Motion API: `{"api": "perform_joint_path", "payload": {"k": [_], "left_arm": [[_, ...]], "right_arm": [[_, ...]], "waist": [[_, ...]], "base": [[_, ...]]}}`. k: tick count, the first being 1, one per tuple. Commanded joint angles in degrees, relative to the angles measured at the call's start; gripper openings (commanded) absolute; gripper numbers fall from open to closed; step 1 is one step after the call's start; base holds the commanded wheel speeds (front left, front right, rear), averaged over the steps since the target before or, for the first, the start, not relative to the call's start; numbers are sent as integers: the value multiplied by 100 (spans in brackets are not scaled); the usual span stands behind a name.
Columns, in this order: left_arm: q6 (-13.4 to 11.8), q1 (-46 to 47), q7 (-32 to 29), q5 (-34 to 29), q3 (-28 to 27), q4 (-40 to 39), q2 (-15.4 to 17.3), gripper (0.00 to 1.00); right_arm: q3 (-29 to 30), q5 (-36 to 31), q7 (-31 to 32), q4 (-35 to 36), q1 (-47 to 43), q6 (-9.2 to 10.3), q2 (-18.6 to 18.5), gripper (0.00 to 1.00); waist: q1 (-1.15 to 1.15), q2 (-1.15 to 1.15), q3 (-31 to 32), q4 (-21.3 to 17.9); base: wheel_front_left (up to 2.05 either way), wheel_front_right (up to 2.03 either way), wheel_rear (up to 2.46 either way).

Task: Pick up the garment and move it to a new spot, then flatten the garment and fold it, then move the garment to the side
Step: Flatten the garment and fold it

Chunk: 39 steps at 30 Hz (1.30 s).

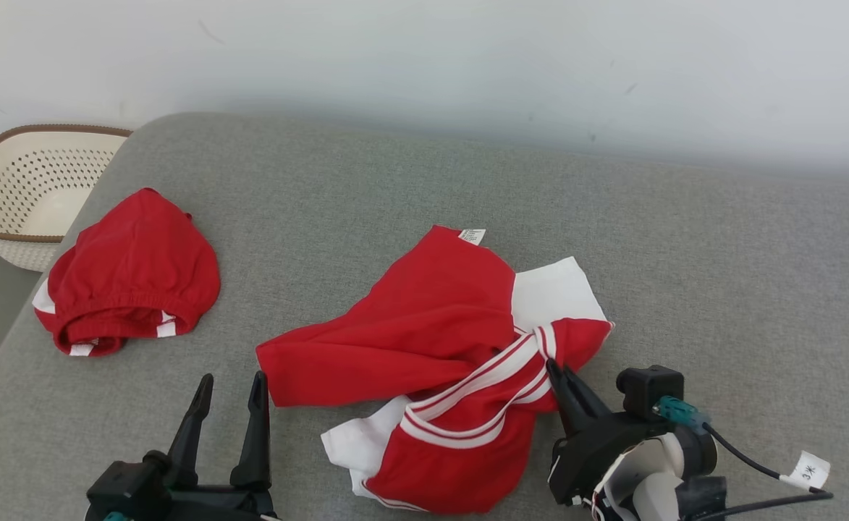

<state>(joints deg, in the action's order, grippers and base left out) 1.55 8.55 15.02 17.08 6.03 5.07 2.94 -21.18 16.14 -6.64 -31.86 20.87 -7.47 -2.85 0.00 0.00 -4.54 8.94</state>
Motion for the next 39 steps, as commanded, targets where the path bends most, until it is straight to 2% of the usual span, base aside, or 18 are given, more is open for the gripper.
{"api": "perform_joint_path", "payload": {"k": [1,4,9,15,18,25,26,27,34,39], "left_arm": [[-20,-11,22,9,-13,18,-3,100],[-44,-29,22,28,-27,24,-5,100],[-66,-60,23,106,-19,20,-5,100],[-85,-78,22,155,12,48,-3,100],[-81,-58,22,180,29,56,-4,100],[-95,21,22,257,76,96,-4,100],[-101,25,23,263,82,98,-4,100],[-103,31,23,268,89,97,-4,100],[-114,38,22,269,89,112,-4,100],[-108,-28,23,227,41,83,-4,100]], "right_arm": [[74,-61,-96,-44,76,-5,-8,0],[231,-135,-202,-89,143,-5,-11,0],[826,-498,-354,-144,354,-5,-47,0],[1180,-670,-214,-39,759,-5,-521,0],[1205,-519,-144,-38,973,-5,-736,0],[1195,-470,-34,-469,1362,-5,-1083,0],[1180,-514,-44,-533,1391,-5,-1103,40],[1205,-522,-101,-571,1433,-5,-1103,98],[1524,-721,-417,-740,1244,-5,-1122,100],[1689,-794,-583,-334,903,-5,-889,100]], "waist": [[0,0,-3,-22],[0,0,-4,-52],[0,0,-6,-135],[0,0,-37,-186],[0,0,-68,-177],[0,0,-151,-131],[0,0,-160,-131],[0,0,-169,-135],[0,0,-136,-255],[0,0,-95,-387]], "base": [[0,0,0],[0,0,0],[0,0,0],[0,0,0],[0,0,0],[0,0,0],[0,0,0],[0,0,0],[0,0,0],[0,0,0]]}}
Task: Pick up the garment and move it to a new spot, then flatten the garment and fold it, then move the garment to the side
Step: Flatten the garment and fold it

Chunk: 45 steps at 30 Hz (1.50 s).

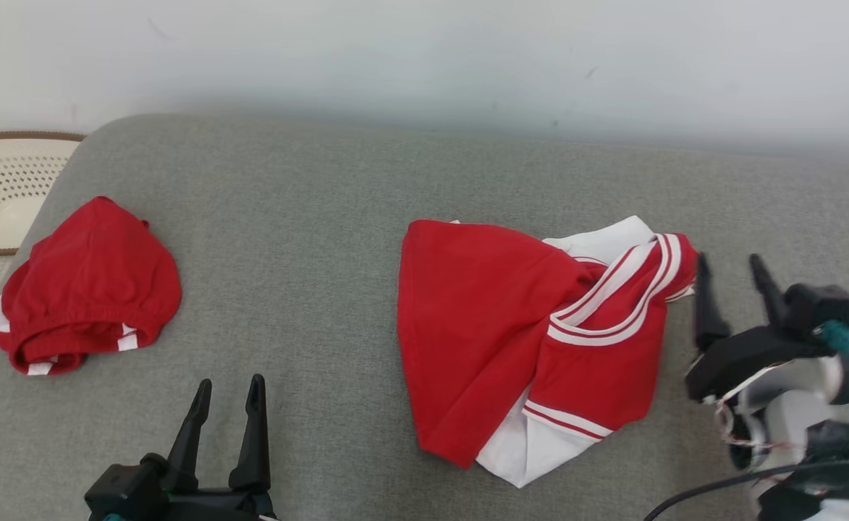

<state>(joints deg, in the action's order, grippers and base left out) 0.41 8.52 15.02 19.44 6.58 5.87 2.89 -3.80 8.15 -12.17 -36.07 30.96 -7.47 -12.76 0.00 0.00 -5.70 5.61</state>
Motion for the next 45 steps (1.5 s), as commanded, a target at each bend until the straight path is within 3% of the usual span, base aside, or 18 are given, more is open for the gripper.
{"api": "perform_joint_path", "payload": {"k": [1,5,12,22,23,24,25,26,27,36,45], "left_arm": [[4,-43,22,-14,-32,-7,2,100],[12,-84,22,3,-55,-35,1,100],[12,-12,22,35,6,-21,1,100],[-15,45,22,128,93,0,1,100],[-23,37,22,136,95,2,1,100],[-31,31,22,130,93,4,1,100],[-35,26,22,124,92,6,1,100],[-38,24,22,130,94,12,1,100],[-41,22,22,136,99,19,1,100],[-80,-66,22,120,76,39,1,100],[-73,-194,22,180,40,3,1,100]], "right_arm": [[-120,30,-38,205,-211,-5,173,100],[-716,135,170,868,-658,-5,431,100],[-1489,260,526,1350,-850,-5,495,100],[-1944,358,1201,1144,-737,-5,211,100],[-1991,380,1293,1102,-756,-5,185,93],[-2026,399,1366,1073,-761,-5,176,58],[-2065,420,1455,1024,-761,-5,164,49],[-2113,414,1562,961,-757,-5,134,16],[-2160,374,1681,889,-751,-5,98,0],[-1847,460,1341,1007,-815,-5,123,0],[-1143,758,1139,1939,-1720,-5,12,0]], "waist": [[0,0,27,-85],[0,0,26,-165],[0,0,-15,-143],[0,0,-60,159],[0,0,-60,176],[0,0,-60,189],[0,0,-60,200],[0,0,-59,207],[0,0,-54,212],[0,0,58,143],[0,0,123,-132]], "base": [[0,0,0],[0,0,0],[0,0,0],[0,0,0],[0,0,0],[0,0,0],[0,0,0],[0,0,0],[0,0,0],[0,0,0],[0,0,0]]}}
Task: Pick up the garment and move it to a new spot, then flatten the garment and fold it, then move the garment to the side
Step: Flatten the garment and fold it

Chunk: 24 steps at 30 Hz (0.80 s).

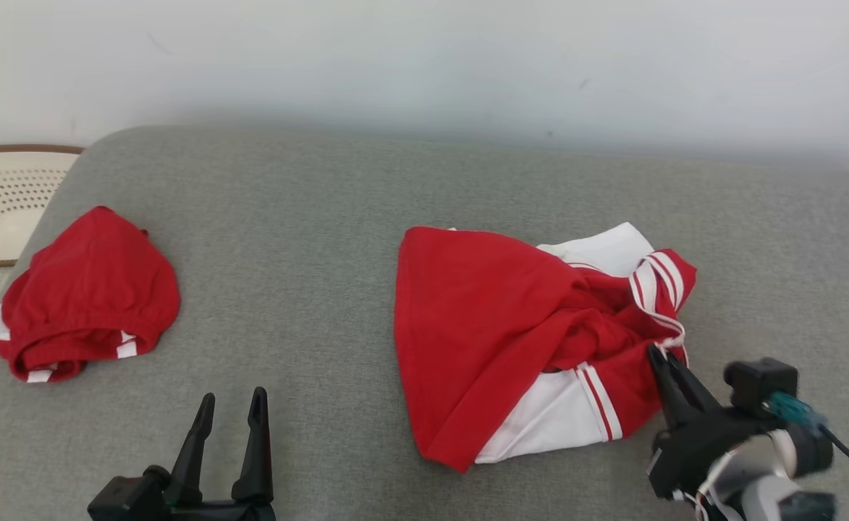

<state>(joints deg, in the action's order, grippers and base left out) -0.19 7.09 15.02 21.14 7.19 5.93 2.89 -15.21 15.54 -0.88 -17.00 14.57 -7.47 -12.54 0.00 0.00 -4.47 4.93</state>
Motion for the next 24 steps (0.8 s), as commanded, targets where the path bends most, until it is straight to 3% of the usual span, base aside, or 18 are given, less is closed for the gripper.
{"api": "perform_joint_path", "payload": {"k": [1,14,15,16,17,24], "left_arm": [[-18,-69,22,15,-36,-14,2,100],[13,19,22,21,-38,2,2,100],[21,22,22,13,-44,9,1,100],[28,20,22,4,-50,14,2,100],[34,13,22,-4,-56,23,2,100],[38,-79,22,-61,-98,36,2,100]], "right_arm": [[69,57,57,154,-191,-5,-14,0],[657,221,670,896,-1037,-5,-530,0],[694,244,685,917,-1073,-5,-525,6],[735,254,667,941,-1086,-5,-509,47],[799,307,621,974,-1104,-5,-448,100],[1073,221,193,1277,-1182,-5,-137,100]], "waist": [[0,0,-10,-108],[0,0,-107,-291],[0,0,-106,-293],[0,0,-104,-296],[0,0,-97,-300],[0,0,-5,-356]], "base": [[0,0,0],[0,0,0],[0,0,0],[0,0,0],[0,0,0],[0,0,0]]}}
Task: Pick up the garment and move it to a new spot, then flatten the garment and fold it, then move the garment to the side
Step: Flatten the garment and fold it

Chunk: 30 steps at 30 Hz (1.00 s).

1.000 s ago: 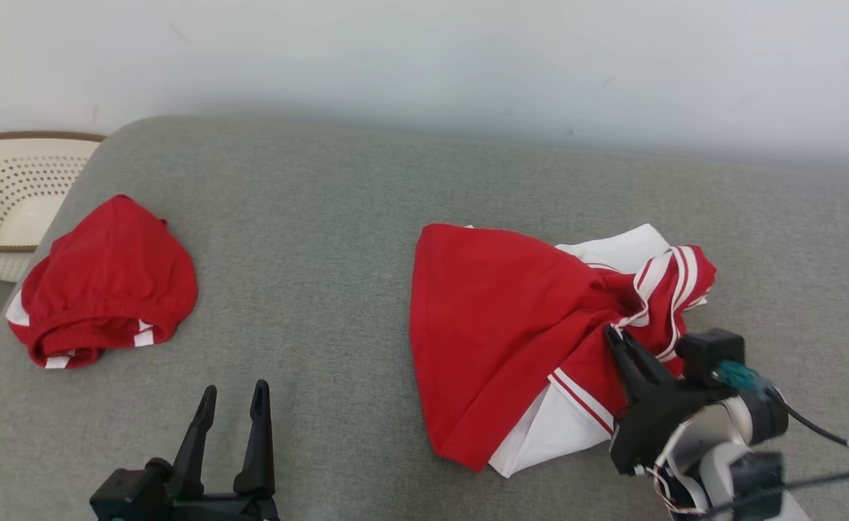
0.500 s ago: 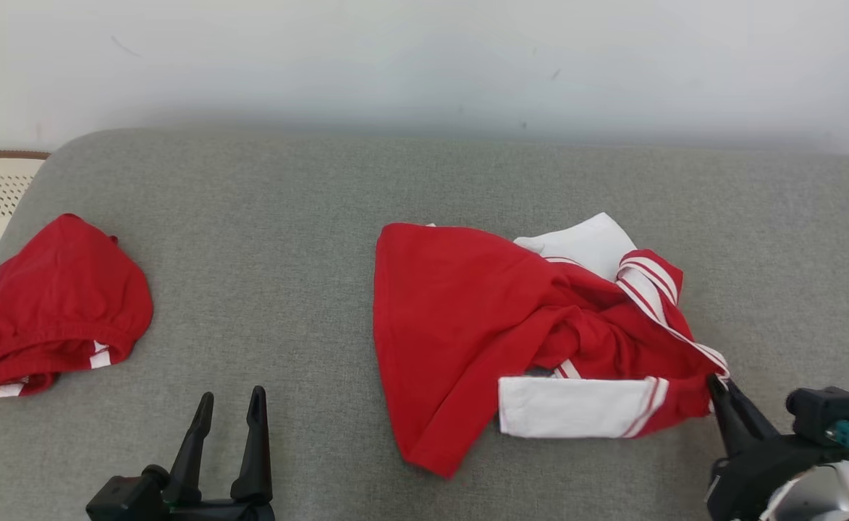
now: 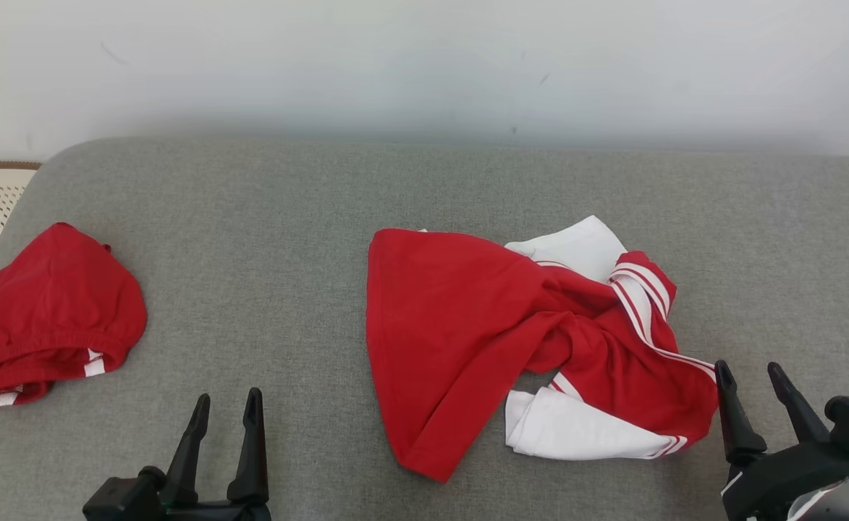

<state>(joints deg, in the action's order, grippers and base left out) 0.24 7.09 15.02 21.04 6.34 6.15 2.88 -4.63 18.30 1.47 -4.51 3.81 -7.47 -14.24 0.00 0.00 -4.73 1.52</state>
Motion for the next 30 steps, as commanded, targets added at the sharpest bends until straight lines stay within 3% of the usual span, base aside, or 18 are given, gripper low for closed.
{"api": "perform_joint_path", "payload": {"k": [1,12,20,21,22,30], "left_arm": [[-2,-90,22,-63,-14,15,3,100],[-9,-132,22,-81,22,-11,2,100],[-7,-86,22,-119,38,17,3,100],[-6,-84,22,-126,46,16,3,100],[-8,-79,22,-131,55,12,2,100],[-31,-64,22,-127,55,-15,3,100]], "right_arm": [[41,-91,-95,65,-120,-5,74,100],[270,-520,60,-110,-291,-5,615,100],[424,-837,114,-893,-19,-5,987,100],[438,-868,106,-1019,36,-5,999,45],[436,-899,93,-1129,79,-5,1007,0],[752,-1076,-220,-1519,500,-5,816,0]], "waist": [[0,0,34,-22],[0,0,86,-60],[0,0,117,-77],[0,0,118,-77],[0,0,119,-74],[0,0,113,-80]], "base": [[0,0,0],[0,0,0],[0,0,0],[0,0,0],[0,0,0],[0,0,0]]}}
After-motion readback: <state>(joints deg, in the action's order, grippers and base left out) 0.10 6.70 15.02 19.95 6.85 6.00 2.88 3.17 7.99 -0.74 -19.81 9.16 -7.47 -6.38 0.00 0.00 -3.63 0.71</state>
